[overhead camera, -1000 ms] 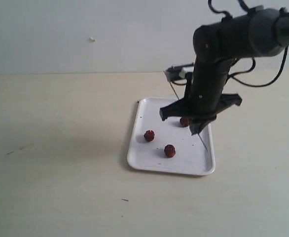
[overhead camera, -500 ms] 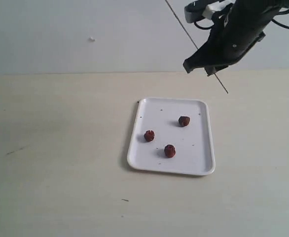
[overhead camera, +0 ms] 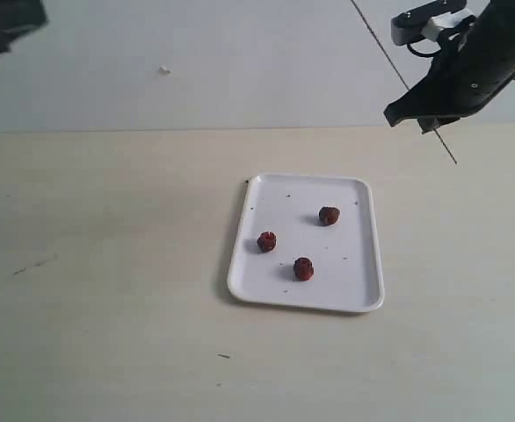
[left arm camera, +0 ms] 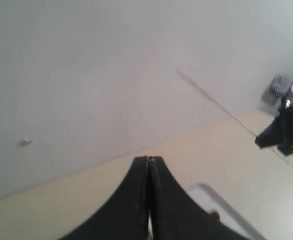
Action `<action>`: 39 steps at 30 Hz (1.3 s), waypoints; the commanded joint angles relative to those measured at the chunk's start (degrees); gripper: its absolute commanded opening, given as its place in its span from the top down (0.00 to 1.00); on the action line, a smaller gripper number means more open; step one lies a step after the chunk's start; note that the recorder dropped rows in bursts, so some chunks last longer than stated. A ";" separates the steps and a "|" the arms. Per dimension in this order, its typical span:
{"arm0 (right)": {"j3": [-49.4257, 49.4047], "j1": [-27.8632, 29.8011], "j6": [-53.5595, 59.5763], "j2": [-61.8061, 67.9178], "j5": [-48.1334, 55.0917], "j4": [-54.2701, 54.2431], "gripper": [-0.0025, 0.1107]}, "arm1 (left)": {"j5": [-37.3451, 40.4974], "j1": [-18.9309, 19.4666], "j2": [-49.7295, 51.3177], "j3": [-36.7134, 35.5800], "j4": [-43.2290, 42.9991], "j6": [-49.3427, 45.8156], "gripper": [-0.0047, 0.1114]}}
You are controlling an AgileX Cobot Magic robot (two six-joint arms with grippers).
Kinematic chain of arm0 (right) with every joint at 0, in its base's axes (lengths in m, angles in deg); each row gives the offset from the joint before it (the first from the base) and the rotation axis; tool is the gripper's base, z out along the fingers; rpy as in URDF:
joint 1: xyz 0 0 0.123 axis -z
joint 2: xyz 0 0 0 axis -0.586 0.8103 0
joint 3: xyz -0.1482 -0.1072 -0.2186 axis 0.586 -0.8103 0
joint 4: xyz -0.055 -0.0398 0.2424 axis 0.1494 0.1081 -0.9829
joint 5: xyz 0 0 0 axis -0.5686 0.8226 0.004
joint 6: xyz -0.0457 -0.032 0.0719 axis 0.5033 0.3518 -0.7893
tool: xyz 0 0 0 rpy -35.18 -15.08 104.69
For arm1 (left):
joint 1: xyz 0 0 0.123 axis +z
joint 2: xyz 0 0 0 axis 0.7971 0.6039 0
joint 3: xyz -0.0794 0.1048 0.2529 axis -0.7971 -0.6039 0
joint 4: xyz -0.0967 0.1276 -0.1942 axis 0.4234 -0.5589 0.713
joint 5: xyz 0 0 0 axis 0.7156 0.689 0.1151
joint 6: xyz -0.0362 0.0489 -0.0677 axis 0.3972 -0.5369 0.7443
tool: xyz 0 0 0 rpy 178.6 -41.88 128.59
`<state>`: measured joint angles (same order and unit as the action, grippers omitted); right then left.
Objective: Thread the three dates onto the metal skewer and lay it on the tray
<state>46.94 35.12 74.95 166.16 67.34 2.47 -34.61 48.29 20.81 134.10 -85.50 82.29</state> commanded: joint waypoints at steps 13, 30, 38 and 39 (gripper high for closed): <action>-0.11 1.11 9.79 -0.25 0.38 -11.22 0.98 | 50.70 -17.60 29.63 27.94 -23.90 -13.00 0.89; -0.11 1.11 14.35 -0.25 5.55 -11.22 0.98 | 82.22 -26.79 38.50 39.06 86.34 -143.25 0.84; -0.11 1.11 17.59 -0.25 7.95 -12.28 0.98 | 81.09 -29.43 42.90 43.68 87.60 -142.65 0.54; -0.11 1.11 17.96 -0.25 8.36 -12.29 0.98 | 81.09 -29.90 43.93 44.31 87.60 -142.80 0.54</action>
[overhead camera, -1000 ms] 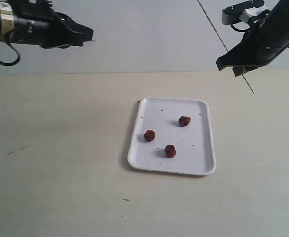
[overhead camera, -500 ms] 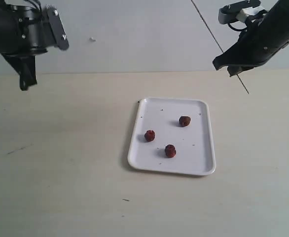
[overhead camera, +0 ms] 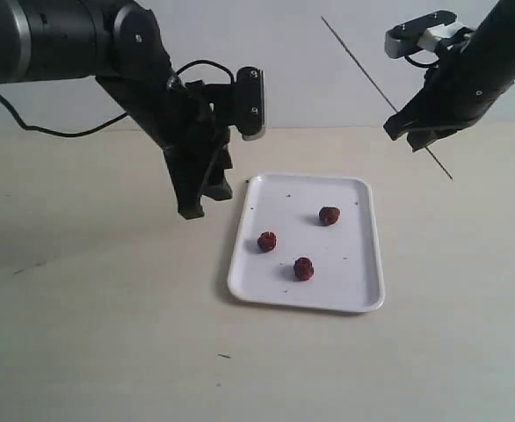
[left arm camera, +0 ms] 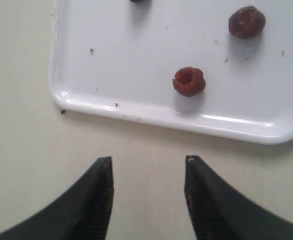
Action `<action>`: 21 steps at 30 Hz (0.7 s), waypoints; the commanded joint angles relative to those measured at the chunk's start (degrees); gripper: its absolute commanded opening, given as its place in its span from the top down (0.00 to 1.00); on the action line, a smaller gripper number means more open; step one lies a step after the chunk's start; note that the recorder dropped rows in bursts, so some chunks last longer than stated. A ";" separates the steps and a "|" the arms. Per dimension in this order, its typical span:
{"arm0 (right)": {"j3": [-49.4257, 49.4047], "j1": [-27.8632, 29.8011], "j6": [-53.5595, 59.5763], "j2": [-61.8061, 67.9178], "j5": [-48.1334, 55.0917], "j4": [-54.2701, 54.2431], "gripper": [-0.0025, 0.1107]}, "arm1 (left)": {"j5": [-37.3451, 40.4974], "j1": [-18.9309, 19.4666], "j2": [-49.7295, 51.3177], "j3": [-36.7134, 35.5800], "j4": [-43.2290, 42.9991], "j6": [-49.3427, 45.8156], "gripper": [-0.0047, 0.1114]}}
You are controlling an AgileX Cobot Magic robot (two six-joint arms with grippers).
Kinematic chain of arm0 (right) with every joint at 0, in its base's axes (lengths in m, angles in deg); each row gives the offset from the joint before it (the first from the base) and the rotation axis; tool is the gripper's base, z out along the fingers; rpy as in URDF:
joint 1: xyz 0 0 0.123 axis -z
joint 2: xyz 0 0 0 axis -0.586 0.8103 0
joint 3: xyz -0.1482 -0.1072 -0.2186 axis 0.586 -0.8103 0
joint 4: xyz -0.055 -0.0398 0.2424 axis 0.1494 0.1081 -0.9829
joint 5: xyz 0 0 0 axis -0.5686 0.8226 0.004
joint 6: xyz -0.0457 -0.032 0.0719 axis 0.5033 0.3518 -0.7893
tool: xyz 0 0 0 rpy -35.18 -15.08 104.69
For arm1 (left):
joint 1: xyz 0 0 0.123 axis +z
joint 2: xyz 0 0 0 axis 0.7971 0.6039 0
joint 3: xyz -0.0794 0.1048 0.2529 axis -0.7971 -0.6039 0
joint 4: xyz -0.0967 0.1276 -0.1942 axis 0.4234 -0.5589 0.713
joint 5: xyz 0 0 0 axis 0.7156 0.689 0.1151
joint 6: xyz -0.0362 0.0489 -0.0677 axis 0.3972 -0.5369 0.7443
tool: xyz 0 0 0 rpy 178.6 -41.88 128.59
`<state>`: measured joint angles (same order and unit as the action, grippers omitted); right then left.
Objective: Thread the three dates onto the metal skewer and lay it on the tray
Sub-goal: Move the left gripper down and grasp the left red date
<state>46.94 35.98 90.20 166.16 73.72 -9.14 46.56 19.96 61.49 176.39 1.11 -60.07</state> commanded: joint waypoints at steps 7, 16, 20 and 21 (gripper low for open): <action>-0.11 0.24 3.14 -0.25 2.07 -1.21 0.98 | 1.63 -3.14 10.62 8.51 0.24 -0.50 0.54; -0.11 0.24 11.58 -0.21 9.76 -5.18 0.98 | 8.66 -3.16 15.90 15.85 0.02 -0.95 0.54; -0.11 0.24 11.57 0.68 11.15 -4.08 0.98 | 9.22 -3.16 16.76 16.34 -1.45 -0.95 0.54; -0.11 0.24 11.57 0.96 11.33 -3.54 0.98 | 9.21 -3.16 16.97 16.34 -1.45 -0.95 0.54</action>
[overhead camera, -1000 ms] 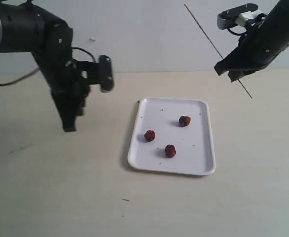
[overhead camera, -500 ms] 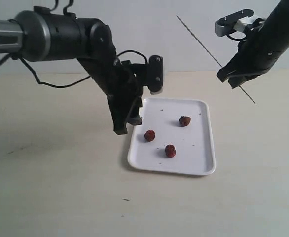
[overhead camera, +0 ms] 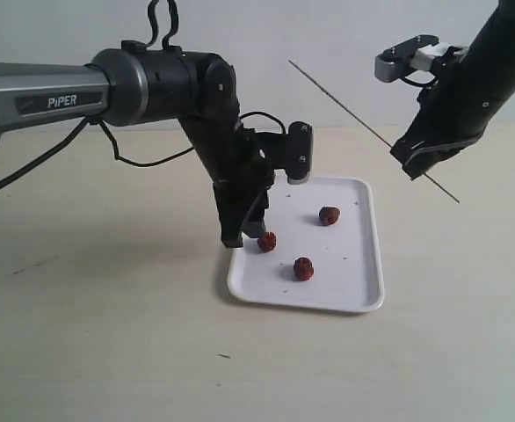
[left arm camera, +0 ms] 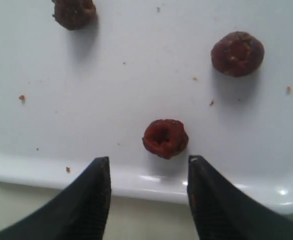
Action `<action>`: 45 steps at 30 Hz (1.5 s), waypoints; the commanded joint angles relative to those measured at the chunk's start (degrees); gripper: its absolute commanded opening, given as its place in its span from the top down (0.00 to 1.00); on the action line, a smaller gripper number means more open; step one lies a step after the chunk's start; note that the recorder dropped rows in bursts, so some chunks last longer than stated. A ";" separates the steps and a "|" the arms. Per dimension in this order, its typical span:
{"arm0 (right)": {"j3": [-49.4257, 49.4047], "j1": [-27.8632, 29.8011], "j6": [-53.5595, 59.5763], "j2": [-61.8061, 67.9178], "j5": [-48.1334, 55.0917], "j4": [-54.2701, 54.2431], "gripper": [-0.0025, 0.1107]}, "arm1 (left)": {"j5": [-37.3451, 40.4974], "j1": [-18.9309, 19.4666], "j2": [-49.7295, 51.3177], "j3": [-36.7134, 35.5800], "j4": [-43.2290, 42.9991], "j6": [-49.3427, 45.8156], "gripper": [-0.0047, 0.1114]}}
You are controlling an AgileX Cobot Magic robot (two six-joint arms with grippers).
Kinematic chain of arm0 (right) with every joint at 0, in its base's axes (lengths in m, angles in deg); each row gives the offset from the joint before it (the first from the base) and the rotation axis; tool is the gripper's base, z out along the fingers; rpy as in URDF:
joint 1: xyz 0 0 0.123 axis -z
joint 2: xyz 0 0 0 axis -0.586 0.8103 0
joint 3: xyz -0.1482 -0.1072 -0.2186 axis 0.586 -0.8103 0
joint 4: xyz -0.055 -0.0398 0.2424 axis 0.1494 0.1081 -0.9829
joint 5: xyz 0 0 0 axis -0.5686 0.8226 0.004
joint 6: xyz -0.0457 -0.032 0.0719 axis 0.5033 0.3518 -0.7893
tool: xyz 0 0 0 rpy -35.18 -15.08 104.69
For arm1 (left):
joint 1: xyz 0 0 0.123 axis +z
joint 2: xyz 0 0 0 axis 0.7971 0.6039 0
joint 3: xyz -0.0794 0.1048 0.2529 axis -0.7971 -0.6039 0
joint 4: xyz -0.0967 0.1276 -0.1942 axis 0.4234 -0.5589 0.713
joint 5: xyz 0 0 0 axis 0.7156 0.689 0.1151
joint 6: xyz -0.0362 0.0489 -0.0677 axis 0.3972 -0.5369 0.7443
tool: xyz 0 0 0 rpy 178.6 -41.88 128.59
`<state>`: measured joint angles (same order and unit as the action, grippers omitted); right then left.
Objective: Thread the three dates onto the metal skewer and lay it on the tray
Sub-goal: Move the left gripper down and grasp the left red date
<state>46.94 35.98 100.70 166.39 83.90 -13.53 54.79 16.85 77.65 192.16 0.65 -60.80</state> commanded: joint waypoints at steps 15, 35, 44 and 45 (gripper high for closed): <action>-0.11 0.24 2.02 1.46 1.21 0.61 0.98 | -2.91 -1.25 2.81 0.56 -0.90 -0.24 0.54; -0.11 0.24 2.02 1.46 0.41 0.46 0.98 | -4.48 -3.63 5.06 0.56 -7.74 2.34 0.54; -0.11 0.24 2.02 1.46 0.18 0.46 0.98 | -3.22 -3.62 5.14 0.56 -7.74 2.34 0.63; -0.11 0.24 2.02 1.46 0.18 0.46 0.98 | -3.08 -3.62 5.14 0.56 -7.61 2.34 0.66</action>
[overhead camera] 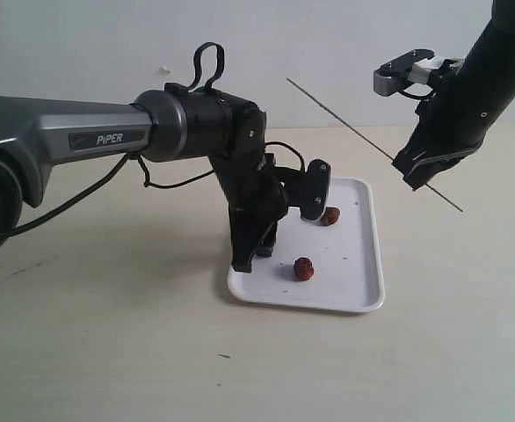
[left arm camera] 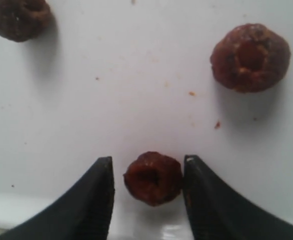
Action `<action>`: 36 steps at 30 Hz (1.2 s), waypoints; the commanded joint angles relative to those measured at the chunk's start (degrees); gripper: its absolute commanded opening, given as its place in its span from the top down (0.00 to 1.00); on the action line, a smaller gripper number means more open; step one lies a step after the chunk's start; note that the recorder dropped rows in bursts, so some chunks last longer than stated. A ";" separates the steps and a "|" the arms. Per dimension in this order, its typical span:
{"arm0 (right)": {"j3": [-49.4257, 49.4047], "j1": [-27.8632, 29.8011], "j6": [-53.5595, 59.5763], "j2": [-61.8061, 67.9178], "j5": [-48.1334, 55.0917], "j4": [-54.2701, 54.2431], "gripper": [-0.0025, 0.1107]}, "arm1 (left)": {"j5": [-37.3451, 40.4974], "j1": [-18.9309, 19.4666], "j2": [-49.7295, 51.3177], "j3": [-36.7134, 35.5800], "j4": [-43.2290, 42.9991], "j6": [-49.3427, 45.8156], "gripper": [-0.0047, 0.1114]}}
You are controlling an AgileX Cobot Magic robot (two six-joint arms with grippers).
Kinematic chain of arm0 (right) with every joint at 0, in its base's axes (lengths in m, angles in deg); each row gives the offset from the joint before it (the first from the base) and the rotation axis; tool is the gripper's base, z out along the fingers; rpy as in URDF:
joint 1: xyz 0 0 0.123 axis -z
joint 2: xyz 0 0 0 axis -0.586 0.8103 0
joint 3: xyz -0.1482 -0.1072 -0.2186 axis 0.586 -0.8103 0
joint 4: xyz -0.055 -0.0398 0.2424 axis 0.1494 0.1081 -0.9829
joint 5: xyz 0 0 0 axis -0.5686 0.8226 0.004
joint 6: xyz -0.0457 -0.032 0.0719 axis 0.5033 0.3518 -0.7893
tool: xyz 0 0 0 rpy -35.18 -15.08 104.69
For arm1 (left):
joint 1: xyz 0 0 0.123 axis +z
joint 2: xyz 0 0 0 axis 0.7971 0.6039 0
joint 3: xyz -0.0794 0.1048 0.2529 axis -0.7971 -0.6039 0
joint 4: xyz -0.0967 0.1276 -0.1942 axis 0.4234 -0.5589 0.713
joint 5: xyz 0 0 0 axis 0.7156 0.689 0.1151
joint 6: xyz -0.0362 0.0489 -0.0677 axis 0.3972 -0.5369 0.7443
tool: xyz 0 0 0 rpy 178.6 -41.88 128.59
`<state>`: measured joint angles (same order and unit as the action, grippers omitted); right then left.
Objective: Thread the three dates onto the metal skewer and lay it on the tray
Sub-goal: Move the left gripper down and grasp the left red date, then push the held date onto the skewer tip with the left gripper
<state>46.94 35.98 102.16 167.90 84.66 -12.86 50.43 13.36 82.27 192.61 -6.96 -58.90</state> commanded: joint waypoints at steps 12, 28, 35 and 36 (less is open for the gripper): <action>-0.32 0.24 3.75 0.04 0.29 0.01 0.98 | 0.62 9.09 -5.14 2.41 16.25 4.10 0.70; -0.32 0.24 32.79 4.70 9.95 -14.89 0.98 | 22.19 32.61 -6.24 5.00 66.39 -5.95 0.70; -0.32 0.36 37.96 4.68 6.06 -18.03 0.98 | 22.19 32.59 -6.24 5.00 62.71 -5.20 0.70; -0.32 0.36 37.96 4.68 5.04 -18.03 0.98 | 22.19 32.59 -6.24 5.00 62.60 -5.07 0.70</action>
<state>46.75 35.98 139.14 172.83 92.36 -29.93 72.17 46.13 76.61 197.17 56.06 -64.70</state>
